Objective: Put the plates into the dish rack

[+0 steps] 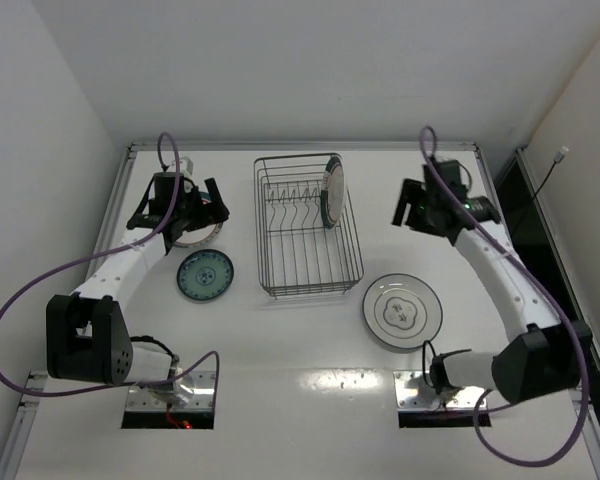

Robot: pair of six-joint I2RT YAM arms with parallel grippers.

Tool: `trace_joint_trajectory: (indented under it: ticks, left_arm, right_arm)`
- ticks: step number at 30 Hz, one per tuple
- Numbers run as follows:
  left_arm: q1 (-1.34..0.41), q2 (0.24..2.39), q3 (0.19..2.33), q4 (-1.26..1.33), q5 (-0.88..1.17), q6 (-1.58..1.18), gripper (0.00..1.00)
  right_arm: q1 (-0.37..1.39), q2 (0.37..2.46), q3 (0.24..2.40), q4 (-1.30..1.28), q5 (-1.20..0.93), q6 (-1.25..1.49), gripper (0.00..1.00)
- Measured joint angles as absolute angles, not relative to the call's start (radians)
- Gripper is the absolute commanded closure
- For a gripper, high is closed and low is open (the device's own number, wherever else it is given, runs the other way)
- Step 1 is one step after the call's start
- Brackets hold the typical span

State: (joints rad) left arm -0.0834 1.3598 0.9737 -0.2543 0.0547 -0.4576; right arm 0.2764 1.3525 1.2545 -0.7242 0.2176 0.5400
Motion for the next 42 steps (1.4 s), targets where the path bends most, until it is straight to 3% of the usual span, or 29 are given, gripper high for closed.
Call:
trace_joint_trajectory:
  ticks: [6, 10, 15, 22, 25, 26, 31, 42]
  left_arm:
    - [-0.083, 1.36, 0.974, -0.255, 0.056, -0.462, 0.0]
    - [-0.083, 1.359, 0.974, -0.255, 0.056, -0.465, 0.0]
    - [-0.083, 1.359, 0.974, -0.258, 0.055, -0.472, 0.0]
    - [-0.083, 1.359, 0.978, -0.262, 0.055, -0.471, 0.0]
    - [-0.083, 1.359, 0.985, -0.264, 0.055, -0.471, 0.0]
    - [-0.083, 1.359, 0.986, -0.264, 0.055, -0.471, 0.0]
    - [-0.083, 1.357, 0.987, -0.268, 0.055, -0.471, 0.0]
    - [-0.083, 1.357, 0.987, -0.274, 0.059, -0.471, 0.0]
  right_arm:
    - [-0.12, 1.28, 0.873, -0.734, 0.01, 0.546, 0.25]
    - [-0.263, 1.314, 0.794, -0.757, -0.111, 0.523, 0.19]
    - [-0.381, 1.46, 0.761, -0.685, -0.254, 0.48, 0.19]
    - [-0.397, 1.571, 0.69, -0.677, -0.375, 0.436, 0.2]
    - [-0.396, 1.583, 0.689, -0.677, -0.403, 0.429, 0.29]
    - [-0.396, 1.592, 0.688, -0.676, -0.42, 0.428, 0.47]
    - [-0.394, 1.645, 0.663, -0.654, -0.476, 0.398, 0.97]
    - [-0.387, 1.639, 0.703, -0.658, -0.502, 0.391, 1.0]
